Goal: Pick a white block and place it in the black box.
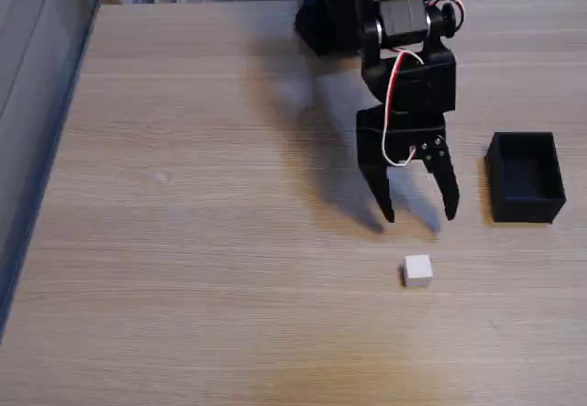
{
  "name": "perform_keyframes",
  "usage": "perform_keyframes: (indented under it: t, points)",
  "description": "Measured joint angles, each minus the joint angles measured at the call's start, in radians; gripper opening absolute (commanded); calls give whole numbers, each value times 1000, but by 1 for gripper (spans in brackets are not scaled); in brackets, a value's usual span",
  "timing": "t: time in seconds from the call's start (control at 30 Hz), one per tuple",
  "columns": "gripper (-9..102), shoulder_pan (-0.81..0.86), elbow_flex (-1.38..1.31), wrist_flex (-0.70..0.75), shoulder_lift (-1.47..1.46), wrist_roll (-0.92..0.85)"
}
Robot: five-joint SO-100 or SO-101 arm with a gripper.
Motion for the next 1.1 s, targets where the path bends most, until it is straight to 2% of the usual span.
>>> perform_keyframes:
  t: [1.1]
  points:
    - [30,37,-408,-6,-417,-14]
